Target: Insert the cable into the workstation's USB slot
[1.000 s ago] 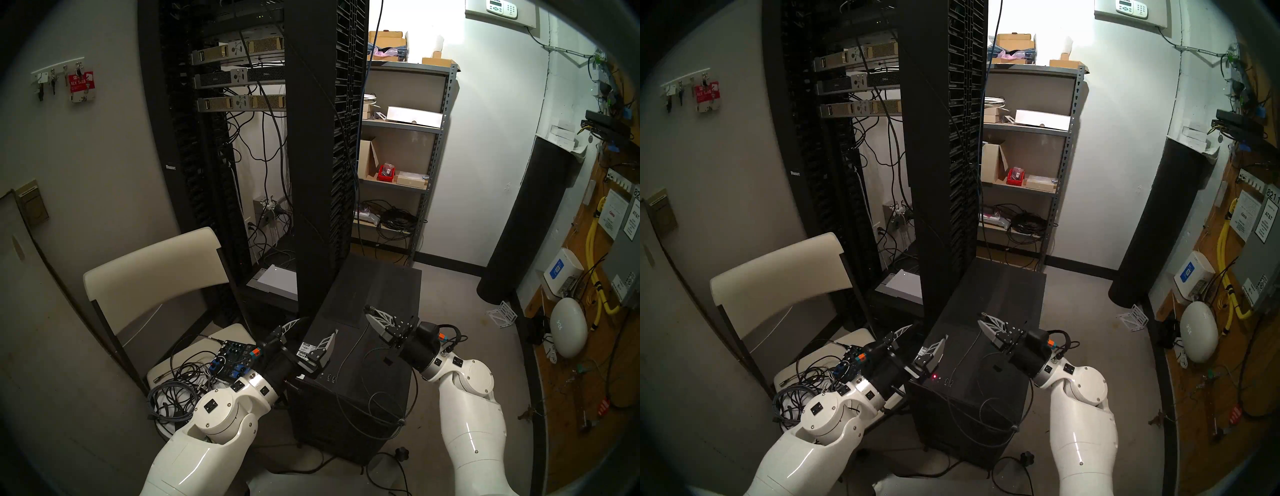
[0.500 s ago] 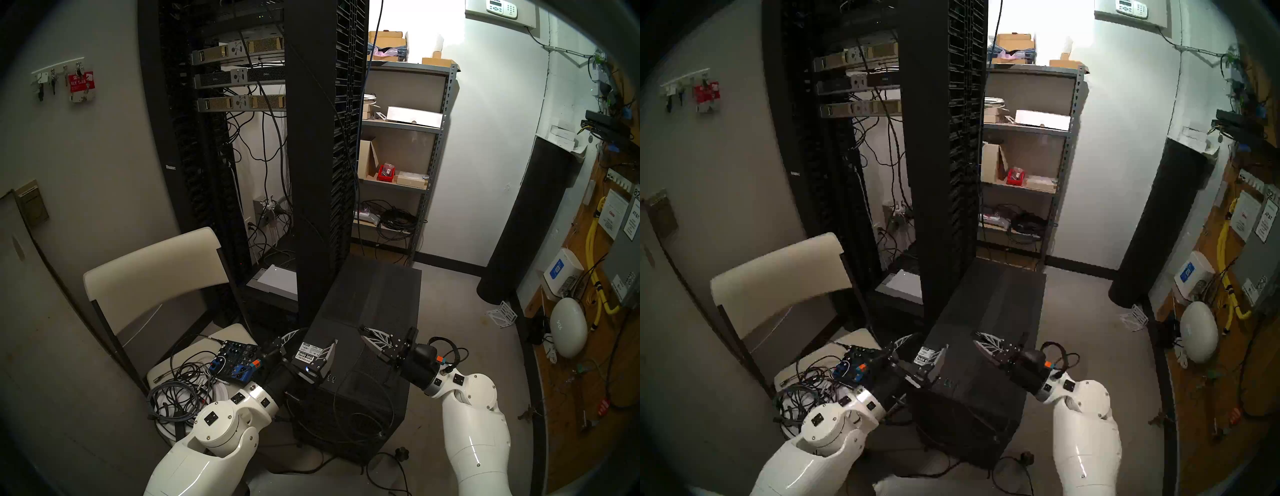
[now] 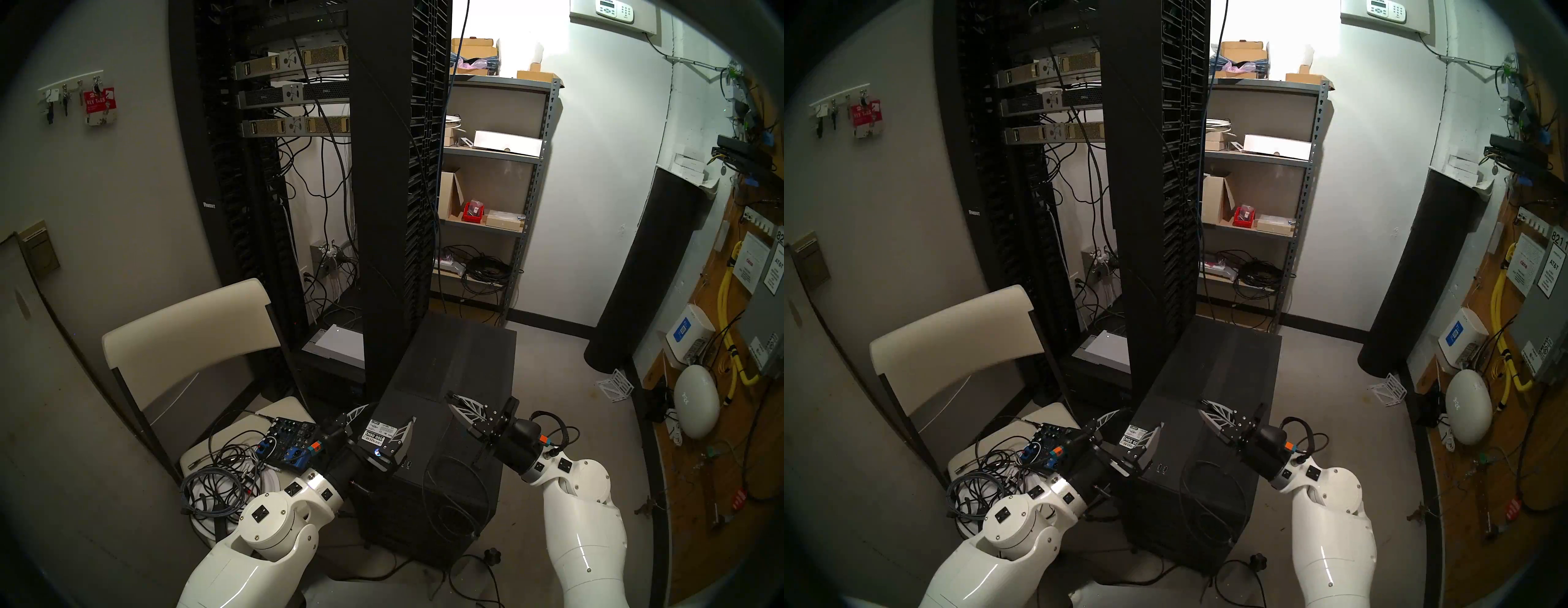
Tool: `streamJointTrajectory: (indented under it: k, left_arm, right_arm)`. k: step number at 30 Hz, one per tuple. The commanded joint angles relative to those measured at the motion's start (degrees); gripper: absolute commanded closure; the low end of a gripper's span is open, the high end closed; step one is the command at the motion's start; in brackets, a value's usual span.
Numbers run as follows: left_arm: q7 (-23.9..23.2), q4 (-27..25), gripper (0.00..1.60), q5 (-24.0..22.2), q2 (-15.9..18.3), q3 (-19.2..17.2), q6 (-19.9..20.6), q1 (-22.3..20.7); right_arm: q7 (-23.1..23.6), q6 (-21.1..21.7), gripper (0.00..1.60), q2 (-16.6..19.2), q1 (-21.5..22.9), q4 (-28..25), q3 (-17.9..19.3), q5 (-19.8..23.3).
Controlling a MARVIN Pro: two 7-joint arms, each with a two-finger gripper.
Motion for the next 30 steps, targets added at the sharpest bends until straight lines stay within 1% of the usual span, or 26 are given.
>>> streamJointTrajectory:
  k: [1, 3, 6, 7, 10, 14, 19, 22, 23, 27, 30]
  left_arm:
    - [-0.66, -1.85, 0.0, -1.16, 0.15, -0.45, -0.17, 0.45]
    - [-0.75, -2.17, 0.0, -1.23, 0.32, -0.46, -0.08, 0.71]
    - [-0.89, -2.49, 0.0, -1.15, 0.66, -0.52, -0.14, 1.34]
    - [-0.79, -2.61, 0.0, -0.95, 0.81, -0.55, -0.17, 1.62]
    - [-0.75, -2.89, 0.0, -0.79, 1.08, -0.75, -0.38, 2.37]
    - [-0.45, -3.12, 0.0, -0.52, 1.21, -0.96, -0.58, 2.97]
    - [-0.58, -3.2, 0.0, -0.29, 1.37, -0.96, -0.71, 2.94]
    - [-0.79, -3.57, 0.0, -0.48, 1.36, -0.87, -0.52, 2.78]
    - [-1.2, -3.77, 0.0, -1.17, 1.47, -0.88, 0.16, 2.7]
    - [-1.24, -4.49, 0.0, -1.09, 1.69, -0.85, 0.5, 2.82]
    - [-1.27, -4.8, 0.0, -1.13, 1.86, -0.85, 0.74, 2.94]
  right_arm:
    - [5.28, -2.55, 1.6, 1.61, -2.01, -2.19, -1.64, 3.16]
    - [5.27, -2.99, 1.6, 2.35, -2.5, -2.55, -2.51, 3.75]
    - [4.33, -4.58, 1.6, 3.72, -3.24, -3.03, -4.13, 4.47]
    - [4.01, -5.72, 1.6, 4.35, -3.52, -3.21, -4.82, 4.44]
    - [2.51, -6.92, 1.6, 6.05, -4.86, -3.79, -6.93, 5.65]
    - [0.72, -9.57, 1.6, 8.21, -6.39, -4.3, -9.14, 5.77]
    - [-2.32, -11.47, 1.6, 11.21, -7.96, -4.82, -11.99, 6.8]
    - [-3.79, -12.2, 1.6, 12.81, -8.5, -5.13, -13.47, 7.46]
    - [-4.07, -12.5, 1.6, 13.39, -8.6, -5.17, -14.03, 7.67]
    - [-5.55, -14.23, 1.6, 15.35, -8.84, -5.4, -15.93, 8.05]
    - [-6.85, -14.81, 1.6, 16.98, -8.81, -5.34, -17.5, 9.14]
